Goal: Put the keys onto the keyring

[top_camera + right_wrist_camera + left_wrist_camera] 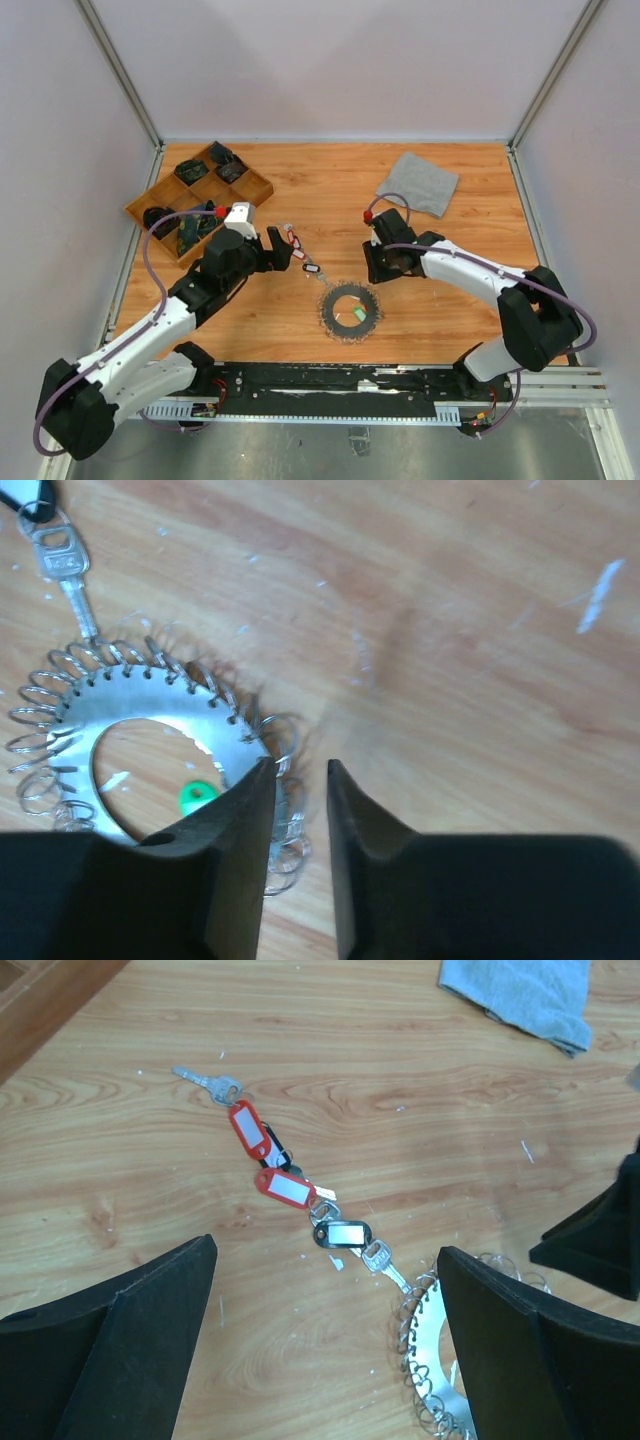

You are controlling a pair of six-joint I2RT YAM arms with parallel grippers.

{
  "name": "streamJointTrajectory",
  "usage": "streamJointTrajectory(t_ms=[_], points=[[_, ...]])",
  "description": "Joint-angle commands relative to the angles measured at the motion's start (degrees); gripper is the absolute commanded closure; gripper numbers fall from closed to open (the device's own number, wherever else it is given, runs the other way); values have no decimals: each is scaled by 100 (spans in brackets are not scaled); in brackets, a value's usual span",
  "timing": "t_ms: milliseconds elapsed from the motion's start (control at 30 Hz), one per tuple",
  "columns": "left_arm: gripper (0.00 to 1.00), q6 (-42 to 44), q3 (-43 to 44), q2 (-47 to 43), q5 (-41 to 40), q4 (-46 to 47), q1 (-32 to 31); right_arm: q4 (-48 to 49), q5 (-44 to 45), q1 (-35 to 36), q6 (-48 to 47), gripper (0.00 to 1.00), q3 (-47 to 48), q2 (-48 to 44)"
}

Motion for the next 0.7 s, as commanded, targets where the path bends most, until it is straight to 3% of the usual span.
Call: streamJointTrajectory(t_ms=[0, 167, 300, 500, 667], points=[[1, -137, -59, 680, 257, 947, 162, -32, -494, -448, -588, 60, -34, -265], [2, -100, -24, 1564, 735, 1506, 369, 26, -389, -571, -1007, 40, 141, -491], [2, 229, 40, 1921, 784, 1600, 368, 336, -427, -611, -755, 24, -90, -792], [1, 428, -10, 2062, 903, 1720, 372, 907, -438, -811, -66, 19, -668, -1296], [2, 524, -71, 2171, 1055, 1898, 366, 50, -922, -959, 119, 23, -654, -1386]])
